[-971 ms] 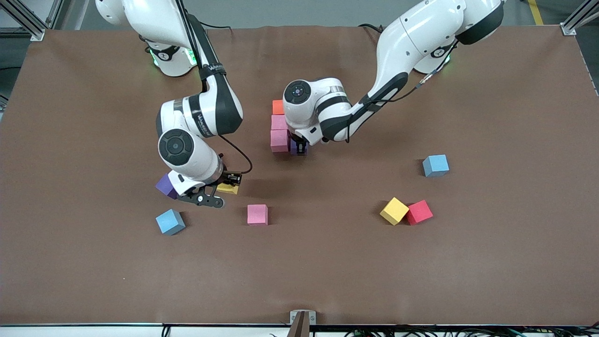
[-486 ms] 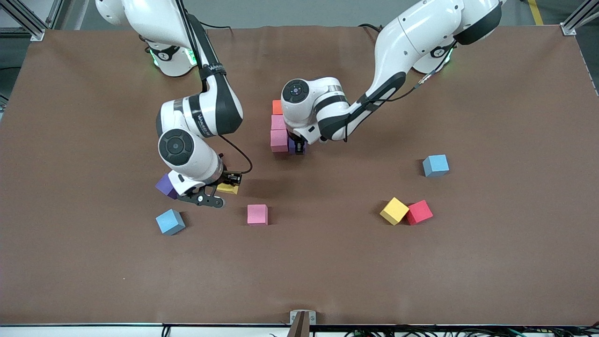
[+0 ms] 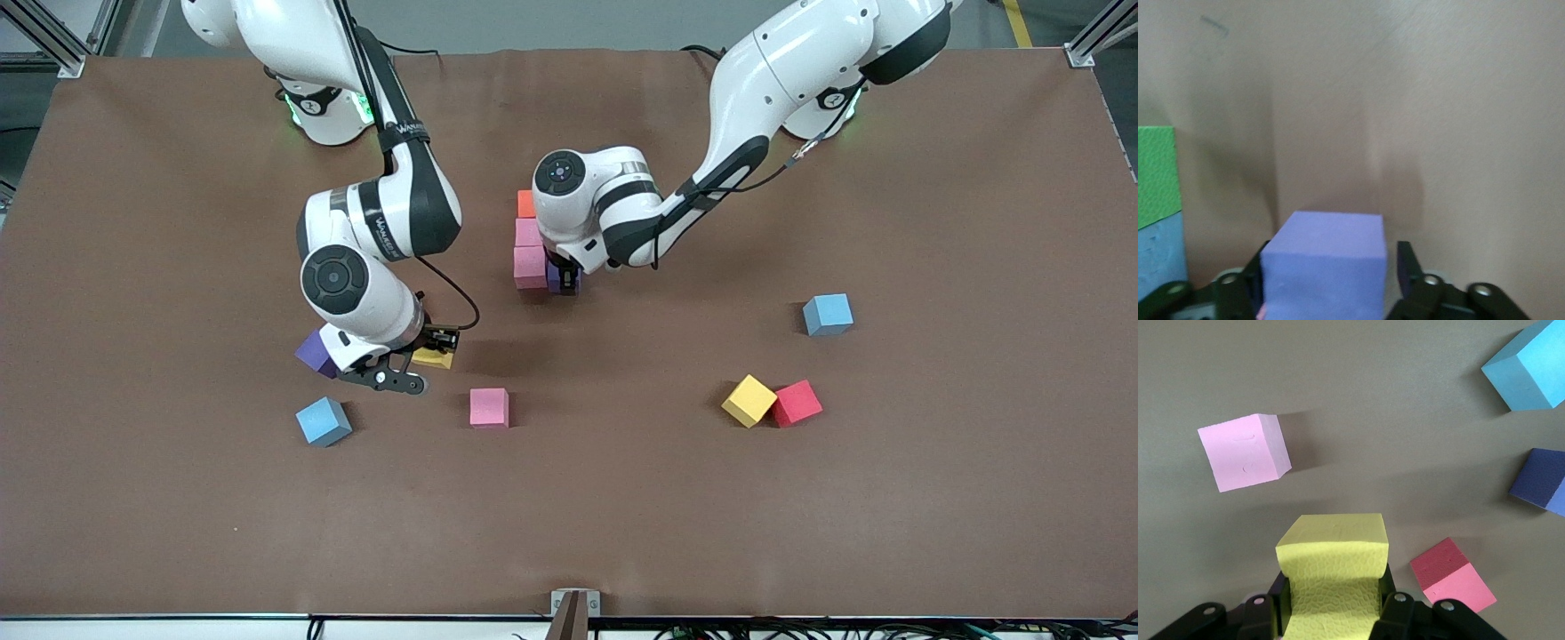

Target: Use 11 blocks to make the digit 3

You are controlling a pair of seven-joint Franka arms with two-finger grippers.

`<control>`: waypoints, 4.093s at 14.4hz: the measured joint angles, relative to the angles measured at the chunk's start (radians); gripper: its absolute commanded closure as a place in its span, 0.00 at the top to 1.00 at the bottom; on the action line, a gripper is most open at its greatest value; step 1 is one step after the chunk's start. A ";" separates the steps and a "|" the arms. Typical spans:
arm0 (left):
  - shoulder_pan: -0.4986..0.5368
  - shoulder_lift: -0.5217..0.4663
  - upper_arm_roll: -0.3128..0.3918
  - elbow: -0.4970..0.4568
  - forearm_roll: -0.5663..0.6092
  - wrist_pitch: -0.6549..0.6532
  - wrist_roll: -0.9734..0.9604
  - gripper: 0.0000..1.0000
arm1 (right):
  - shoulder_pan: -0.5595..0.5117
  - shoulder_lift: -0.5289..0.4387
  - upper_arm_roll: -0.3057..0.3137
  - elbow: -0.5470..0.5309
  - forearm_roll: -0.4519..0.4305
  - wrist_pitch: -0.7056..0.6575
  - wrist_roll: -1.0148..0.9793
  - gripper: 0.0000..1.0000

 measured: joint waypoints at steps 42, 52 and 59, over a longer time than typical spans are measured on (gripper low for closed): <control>0.634 -0.007 -0.097 0.056 0.144 -0.047 1.190 1.00 | 0.230 0.130 0.181 -0.058 0.098 0.293 0.004 0.02; 0.633 0.020 -0.083 0.046 0.144 -0.047 1.190 1.00 | 0.227 0.125 0.127 -0.099 0.098 0.291 0.006 0.02; 0.633 0.031 -0.073 0.046 0.144 -0.028 1.192 0.33 | 0.228 0.069 0.112 -0.177 0.098 0.295 0.006 0.02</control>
